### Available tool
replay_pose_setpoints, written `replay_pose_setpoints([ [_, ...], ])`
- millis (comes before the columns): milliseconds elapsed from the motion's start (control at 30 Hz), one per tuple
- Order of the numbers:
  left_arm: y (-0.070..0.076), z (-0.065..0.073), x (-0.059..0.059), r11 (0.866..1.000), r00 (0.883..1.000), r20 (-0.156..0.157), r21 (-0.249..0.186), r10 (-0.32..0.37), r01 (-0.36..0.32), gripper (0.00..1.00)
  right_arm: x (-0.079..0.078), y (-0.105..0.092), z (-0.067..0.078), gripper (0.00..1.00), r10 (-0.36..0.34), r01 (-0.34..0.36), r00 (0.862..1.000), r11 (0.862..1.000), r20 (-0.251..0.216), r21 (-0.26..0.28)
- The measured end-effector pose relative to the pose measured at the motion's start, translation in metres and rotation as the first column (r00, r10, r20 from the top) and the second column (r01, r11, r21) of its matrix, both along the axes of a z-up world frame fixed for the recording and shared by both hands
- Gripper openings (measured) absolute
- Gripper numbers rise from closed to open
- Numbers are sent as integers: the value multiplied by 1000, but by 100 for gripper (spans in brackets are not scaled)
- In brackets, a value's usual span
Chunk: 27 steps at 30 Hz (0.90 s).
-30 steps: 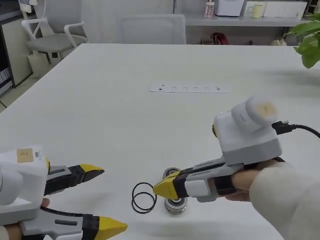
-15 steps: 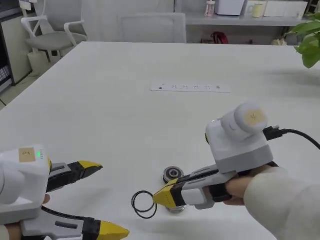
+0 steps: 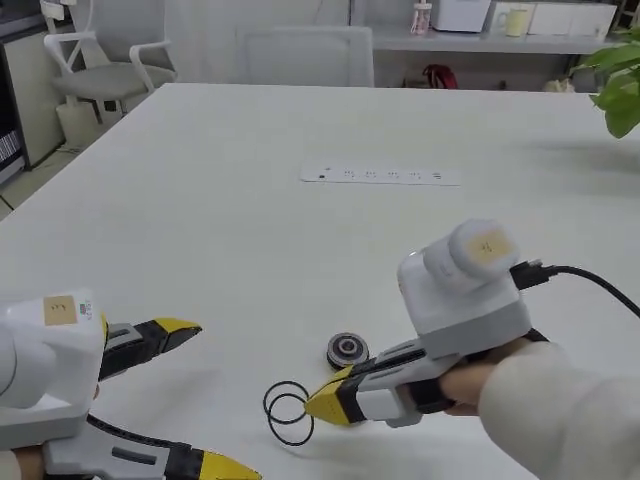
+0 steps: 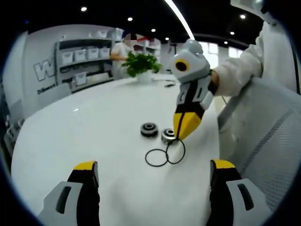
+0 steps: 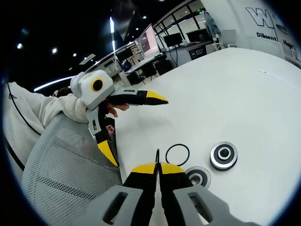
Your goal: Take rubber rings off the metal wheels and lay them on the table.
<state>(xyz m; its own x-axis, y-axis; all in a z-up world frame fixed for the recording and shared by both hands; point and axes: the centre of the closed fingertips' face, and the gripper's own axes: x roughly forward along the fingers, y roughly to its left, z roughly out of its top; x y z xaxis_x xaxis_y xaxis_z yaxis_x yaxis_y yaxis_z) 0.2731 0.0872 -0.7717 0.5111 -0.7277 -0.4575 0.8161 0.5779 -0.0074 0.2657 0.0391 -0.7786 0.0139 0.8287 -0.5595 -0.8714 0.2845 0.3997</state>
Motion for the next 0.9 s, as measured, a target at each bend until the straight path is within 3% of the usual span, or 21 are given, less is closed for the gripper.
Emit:
replay_pose_setpoints([
  [333,0,-1,0,1000,1000,-6,-3,1,-1,98,4,1,-10,0,-4,6,999,999,39,-46],
  [900,-1,-2,-1,1000,1000,-13,-2,-4,4,97,20,-3,-17,0,-49,57,994,996,96,-75],
])
